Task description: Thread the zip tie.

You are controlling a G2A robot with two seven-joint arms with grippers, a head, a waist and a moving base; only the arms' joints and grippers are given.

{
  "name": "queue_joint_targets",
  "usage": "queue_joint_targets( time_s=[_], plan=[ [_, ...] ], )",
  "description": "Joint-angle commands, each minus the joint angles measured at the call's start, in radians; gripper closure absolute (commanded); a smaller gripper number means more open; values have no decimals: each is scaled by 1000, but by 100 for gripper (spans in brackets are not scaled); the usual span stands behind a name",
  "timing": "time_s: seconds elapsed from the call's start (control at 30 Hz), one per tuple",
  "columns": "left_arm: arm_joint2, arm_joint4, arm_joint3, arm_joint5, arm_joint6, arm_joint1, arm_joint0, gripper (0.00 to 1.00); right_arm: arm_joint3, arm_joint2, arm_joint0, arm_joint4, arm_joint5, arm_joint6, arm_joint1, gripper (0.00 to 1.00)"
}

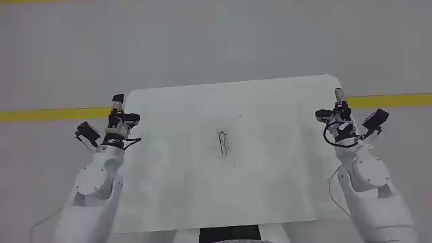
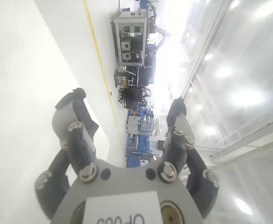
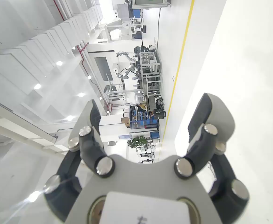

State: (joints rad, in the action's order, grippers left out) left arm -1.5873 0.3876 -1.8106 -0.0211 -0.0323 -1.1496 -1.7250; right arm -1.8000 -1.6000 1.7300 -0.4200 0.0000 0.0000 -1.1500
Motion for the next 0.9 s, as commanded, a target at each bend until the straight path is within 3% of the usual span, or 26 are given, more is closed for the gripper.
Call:
queue_joint_targets(
  time_s=[0.0,0.07,0.13,0.47,0.6,0.67,0.77,0.83,0.87],
  plan=[
    [12,-49,-4,-4,-39,2,0,0,0,0,0,0,0,0,0,0],
    [23,-97,-14,0,-86,5,-8,0,0,0,0,0,0,0,0,0],
    [27,-67,-28,-23,-122,4,-15,0,0,0,0,0,0,0,0,0],
    [28,-62,-33,-27,-130,4,-14,0,0,0,0,0,0,0,0,0],
    [38,-92,-68,11,-270,11,0,0,0,0,0,0,0,0,0,0],
    [46,-150,-96,32,-348,18,2,0,0,0,0,0,0,0,0,0],
    [62,-321,-135,47,-458,31,-5,0,0,0,0,0,0,0,0,0],
    [72,-358,-155,49,-530,37,-15,0,0,0,0,0,0,0,0,0],
    [72,-358,-155,49,-530,37,-15,0,0,0,0,0,0,0,0,0]
  ],
)
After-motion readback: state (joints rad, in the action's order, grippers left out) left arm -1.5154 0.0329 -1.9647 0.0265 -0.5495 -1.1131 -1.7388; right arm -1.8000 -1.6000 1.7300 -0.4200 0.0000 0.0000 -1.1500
